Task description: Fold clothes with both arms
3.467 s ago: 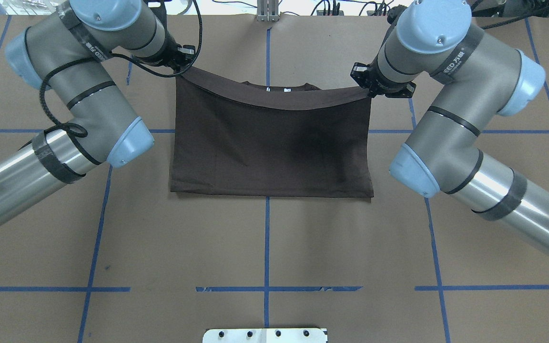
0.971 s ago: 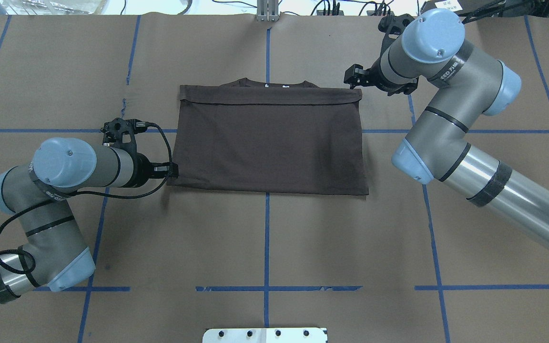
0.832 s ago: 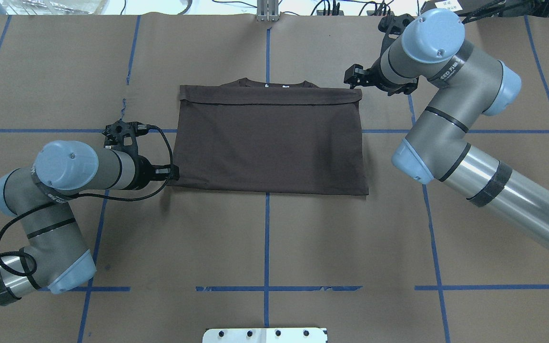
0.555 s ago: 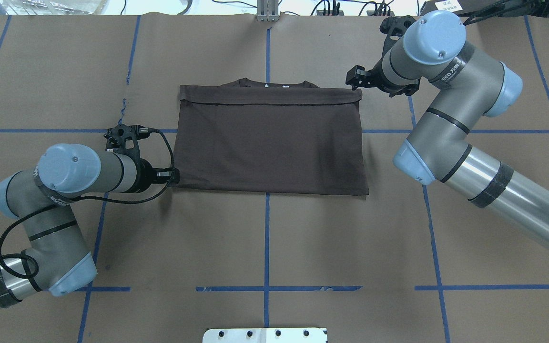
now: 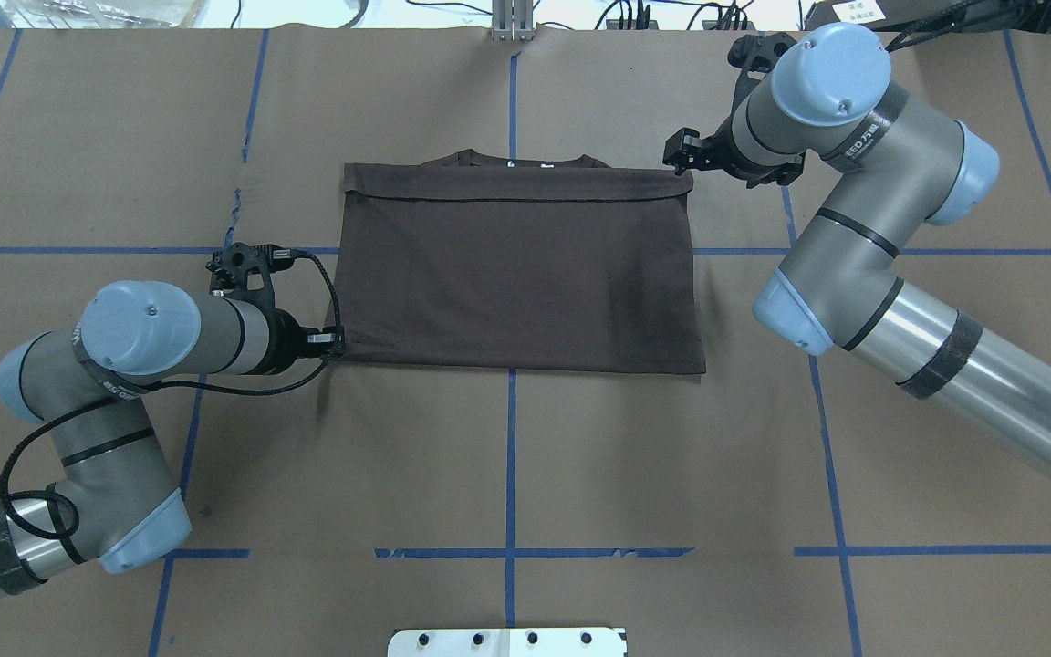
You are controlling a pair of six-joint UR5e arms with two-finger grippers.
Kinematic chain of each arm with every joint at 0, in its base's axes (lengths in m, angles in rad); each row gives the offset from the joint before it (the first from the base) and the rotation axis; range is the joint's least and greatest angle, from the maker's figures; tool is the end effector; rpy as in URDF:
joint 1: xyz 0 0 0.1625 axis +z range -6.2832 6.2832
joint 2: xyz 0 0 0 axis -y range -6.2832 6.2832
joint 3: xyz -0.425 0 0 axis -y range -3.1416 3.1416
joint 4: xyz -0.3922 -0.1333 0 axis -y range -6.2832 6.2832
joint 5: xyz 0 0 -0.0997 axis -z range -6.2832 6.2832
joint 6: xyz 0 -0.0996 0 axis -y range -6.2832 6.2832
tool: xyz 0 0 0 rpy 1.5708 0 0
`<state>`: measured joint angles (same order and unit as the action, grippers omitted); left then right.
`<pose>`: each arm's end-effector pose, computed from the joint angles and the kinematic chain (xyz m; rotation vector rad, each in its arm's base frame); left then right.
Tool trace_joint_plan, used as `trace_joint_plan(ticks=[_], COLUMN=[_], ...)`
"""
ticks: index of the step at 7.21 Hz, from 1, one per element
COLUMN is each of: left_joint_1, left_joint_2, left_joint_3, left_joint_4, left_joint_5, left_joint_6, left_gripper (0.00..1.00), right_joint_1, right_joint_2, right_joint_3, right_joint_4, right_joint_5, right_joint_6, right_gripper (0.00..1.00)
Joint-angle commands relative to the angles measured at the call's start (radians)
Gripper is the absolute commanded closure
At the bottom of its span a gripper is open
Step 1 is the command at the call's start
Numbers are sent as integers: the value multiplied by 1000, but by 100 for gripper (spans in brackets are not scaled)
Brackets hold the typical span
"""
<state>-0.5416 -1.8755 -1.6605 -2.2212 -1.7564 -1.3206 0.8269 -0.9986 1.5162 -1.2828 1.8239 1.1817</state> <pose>0.4757 -0.4203 0.3801 0.2466 1.0269 -0.1669 -0.4008 -0.5955 0.3206 0.2623 -0.7973 0.3100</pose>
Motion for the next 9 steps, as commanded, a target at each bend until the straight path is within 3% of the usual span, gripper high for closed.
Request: trace_joint_plan(ticks=[1, 4, 5, 6, 7, 9], left_joint_1=[3, -17, -70, -166, -267, -365], left_joint_2=[-1, 57, 70, 65, 18, -232], left_joint_3=[-4, -74, -64, -9, 107, 422], left_joint_4=[0, 9, 11, 11, -1, -43], left_joint_5=[0, 5, 9, 6, 5, 8], left_joint_6=[0, 52, 160, 275, 378, 417], left_gripper=[100, 100, 100, 100, 100, 100], right_joint_1=[-2, -6, -8, -11, -11, -14], right_joint_2=[0, 0, 3, 8, 14, 20], right_joint_3=[-2, -2, -1, 1, 4, 6], right_joint_4=[0, -1, -1, 0, 2, 3], right_joint_5=[0, -2, -2, -5, -14, -15], right_joint_6=[1, 1, 3, 19, 21, 45], right_gripper=[0, 0, 0, 0, 0, 0])
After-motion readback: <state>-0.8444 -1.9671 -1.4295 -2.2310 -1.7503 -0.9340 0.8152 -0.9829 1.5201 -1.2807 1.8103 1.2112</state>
